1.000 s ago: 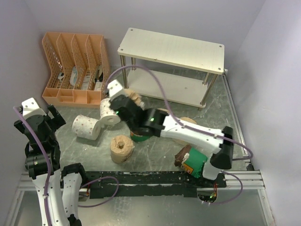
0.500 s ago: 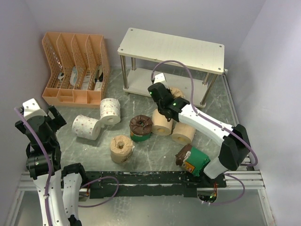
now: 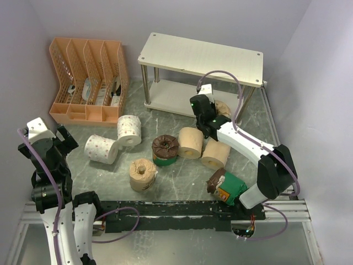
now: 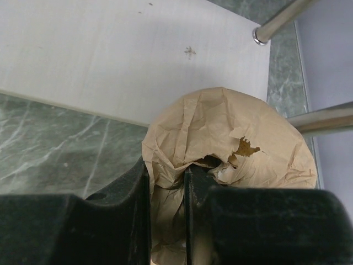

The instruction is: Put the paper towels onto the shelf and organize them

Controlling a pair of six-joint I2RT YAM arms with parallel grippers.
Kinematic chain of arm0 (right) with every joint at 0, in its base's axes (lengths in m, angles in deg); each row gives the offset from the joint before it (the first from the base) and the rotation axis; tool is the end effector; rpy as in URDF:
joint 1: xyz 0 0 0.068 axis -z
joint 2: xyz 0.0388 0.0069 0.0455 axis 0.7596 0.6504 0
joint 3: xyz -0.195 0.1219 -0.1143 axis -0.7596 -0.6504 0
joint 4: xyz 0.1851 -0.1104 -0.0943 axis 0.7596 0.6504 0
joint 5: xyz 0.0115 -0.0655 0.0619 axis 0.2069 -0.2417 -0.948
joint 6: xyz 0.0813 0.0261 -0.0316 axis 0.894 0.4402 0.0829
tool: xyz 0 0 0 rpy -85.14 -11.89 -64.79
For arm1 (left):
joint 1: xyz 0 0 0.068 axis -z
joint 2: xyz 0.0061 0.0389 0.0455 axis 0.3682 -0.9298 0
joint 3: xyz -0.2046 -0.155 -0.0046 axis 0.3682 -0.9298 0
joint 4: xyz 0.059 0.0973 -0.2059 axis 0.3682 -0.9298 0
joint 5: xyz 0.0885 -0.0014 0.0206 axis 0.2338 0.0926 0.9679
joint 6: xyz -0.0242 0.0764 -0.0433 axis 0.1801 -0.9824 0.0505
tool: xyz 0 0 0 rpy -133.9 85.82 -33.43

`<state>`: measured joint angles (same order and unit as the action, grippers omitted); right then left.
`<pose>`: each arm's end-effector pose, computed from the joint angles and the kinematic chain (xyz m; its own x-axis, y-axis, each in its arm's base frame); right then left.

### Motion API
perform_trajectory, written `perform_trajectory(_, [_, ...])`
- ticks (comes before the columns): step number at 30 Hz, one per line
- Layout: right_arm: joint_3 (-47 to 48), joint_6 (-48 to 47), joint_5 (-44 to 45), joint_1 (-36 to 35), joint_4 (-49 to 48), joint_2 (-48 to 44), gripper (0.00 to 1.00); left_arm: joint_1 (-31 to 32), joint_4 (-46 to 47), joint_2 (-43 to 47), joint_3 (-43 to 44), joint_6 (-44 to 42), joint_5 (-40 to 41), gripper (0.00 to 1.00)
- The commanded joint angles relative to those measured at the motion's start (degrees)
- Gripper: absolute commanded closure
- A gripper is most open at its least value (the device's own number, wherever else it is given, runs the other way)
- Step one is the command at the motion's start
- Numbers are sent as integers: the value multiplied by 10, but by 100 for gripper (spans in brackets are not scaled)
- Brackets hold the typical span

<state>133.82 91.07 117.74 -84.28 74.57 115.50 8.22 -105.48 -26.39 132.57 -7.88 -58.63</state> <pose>0.3112 0.1492 0.2537 -0.4952 -0.2346 -0.8365 0.0844 0.9453 -0.3150 0.1057 0.0536 0.3277 -0.1421 -0.1920 -0.9710 -0.5686 0.8188 -0.0788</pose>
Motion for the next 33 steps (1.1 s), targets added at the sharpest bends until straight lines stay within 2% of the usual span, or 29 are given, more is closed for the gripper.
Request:
perform_trajectory(1, [-24, 3, 13, 31, -74, -36, 100, 1, 22, 4, -3, -1, 0, 0])
perform_trajectory(13, [-57, -12, -26, 95, -166, -42, 100, 3, 26, 9, -7, 1, 2, 0])
perform_trajectory(16, [-69, -15, -33, 98, -198, -37, 95, 3, 27, 12, -9, 1, 3, 0])
perform_trajectory(24, [-93, -18, -52, 118, -254, -22, 93, 2, 32, 22, -14, 1, -1, 1])
perform_trajectory(28, [-89, -12, -25, 119, -245, -8, 70, 2, 32, 23, -14, 2, -4, 0])
perform_trajectory(30, [-90, -18, -21, 119, -250, -8, 65, 2, 32, 22, -15, 1, -8, 0])
perform_trajectory(33, [-75, -27, -9, 119, -261, -7, 64, 1, 33, 23, -15, 2, -12, 0])
